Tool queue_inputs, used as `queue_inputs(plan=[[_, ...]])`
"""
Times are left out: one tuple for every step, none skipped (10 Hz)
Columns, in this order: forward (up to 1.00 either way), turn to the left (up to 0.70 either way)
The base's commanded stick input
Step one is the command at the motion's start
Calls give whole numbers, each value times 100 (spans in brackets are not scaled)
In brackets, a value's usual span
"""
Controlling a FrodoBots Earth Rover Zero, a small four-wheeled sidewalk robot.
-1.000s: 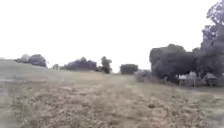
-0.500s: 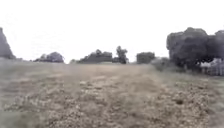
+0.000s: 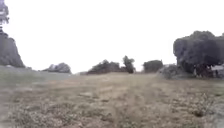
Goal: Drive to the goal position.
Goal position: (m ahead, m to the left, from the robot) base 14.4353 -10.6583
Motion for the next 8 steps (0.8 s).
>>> queue_inputs(plan=[[68,-22],[68,-23],[68,-23],[67,-24],[67,-28],[67,-29],[67,-30],[67,-32]])
